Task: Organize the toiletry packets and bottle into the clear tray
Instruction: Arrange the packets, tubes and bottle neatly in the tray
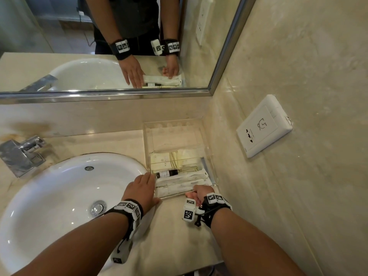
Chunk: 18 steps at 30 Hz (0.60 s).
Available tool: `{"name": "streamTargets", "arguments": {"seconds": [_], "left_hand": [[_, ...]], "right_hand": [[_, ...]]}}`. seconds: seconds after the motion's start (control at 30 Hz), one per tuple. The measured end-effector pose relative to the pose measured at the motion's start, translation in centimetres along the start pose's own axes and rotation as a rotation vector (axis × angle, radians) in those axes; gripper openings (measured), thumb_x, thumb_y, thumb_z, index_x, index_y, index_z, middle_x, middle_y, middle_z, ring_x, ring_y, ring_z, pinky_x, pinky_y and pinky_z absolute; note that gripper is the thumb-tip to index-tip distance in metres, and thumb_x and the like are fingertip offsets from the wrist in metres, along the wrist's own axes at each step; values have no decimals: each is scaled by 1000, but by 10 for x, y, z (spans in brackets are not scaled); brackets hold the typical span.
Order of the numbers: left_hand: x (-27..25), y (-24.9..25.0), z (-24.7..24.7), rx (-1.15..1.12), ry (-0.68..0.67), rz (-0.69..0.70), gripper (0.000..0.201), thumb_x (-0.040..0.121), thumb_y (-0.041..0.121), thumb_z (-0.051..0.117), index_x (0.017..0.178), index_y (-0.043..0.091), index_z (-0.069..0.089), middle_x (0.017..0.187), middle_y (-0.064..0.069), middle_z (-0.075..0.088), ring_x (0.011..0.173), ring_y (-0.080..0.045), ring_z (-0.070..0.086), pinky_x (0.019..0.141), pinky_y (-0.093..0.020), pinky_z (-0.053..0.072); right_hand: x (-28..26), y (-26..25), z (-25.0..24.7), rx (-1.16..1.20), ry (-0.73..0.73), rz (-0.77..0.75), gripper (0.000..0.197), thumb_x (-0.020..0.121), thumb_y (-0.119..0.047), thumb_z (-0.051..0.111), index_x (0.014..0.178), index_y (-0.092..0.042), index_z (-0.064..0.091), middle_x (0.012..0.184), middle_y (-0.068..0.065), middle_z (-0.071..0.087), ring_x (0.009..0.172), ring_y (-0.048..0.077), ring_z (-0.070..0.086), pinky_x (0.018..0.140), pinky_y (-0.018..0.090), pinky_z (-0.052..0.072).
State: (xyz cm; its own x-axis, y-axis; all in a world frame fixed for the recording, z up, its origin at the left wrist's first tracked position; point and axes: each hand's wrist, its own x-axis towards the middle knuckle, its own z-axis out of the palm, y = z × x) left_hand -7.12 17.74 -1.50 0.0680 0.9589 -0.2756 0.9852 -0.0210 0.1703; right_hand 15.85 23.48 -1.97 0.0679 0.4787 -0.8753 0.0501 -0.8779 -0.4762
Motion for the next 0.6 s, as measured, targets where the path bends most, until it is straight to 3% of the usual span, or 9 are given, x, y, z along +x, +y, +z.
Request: {"name": "streamTargets", "arguments": {"seconds": [0.17,0.27,0.33,0.5,0.6], "left_hand": [[3,-1,-3,3,-6,0,84,83,62,60,146,17,28,148,-1,37,131,-23,41,103,-36,43],[6,-1,-6,-7,-8,-16,84,83,61,61,147,17,28,149,0,36,132,-23,40,103,-36,43],[8,-3,-8,-21,-4,-39,85,81,63,62,146,19,30,148,1,38,133,-22,40,104,-36,42],[9,-7,-10,-3,-11,-28,87,81,67,58,148,19,28,149,1,38,132,-22,41,103,-35,42],[8,-6,-10,28,-17,-5,87,84,66,54,150,18,25,150,0,37,132,-23,40,103,-35,41]], "right_hand": [[0,-6,1,-17,22,-13,38,105,-9,45,142,2,45,47,-8,66,48,7,69,53,23,59],[-5,-11,3,-114,75,-10,16,104,-6,47,110,2,59,67,7,75,33,9,57,36,21,46],[-6,-13,4,-123,120,3,15,102,-7,49,98,2,60,80,16,74,27,11,49,31,18,37],[-1,-4,9,-36,135,19,20,101,-16,52,108,0,62,72,14,75,31,14,48,40,21,37],[-1,-2,12,0,145,18,22,101,-17,52,112,0,62,70,14,74,35,16,52,38,20,40]]}}
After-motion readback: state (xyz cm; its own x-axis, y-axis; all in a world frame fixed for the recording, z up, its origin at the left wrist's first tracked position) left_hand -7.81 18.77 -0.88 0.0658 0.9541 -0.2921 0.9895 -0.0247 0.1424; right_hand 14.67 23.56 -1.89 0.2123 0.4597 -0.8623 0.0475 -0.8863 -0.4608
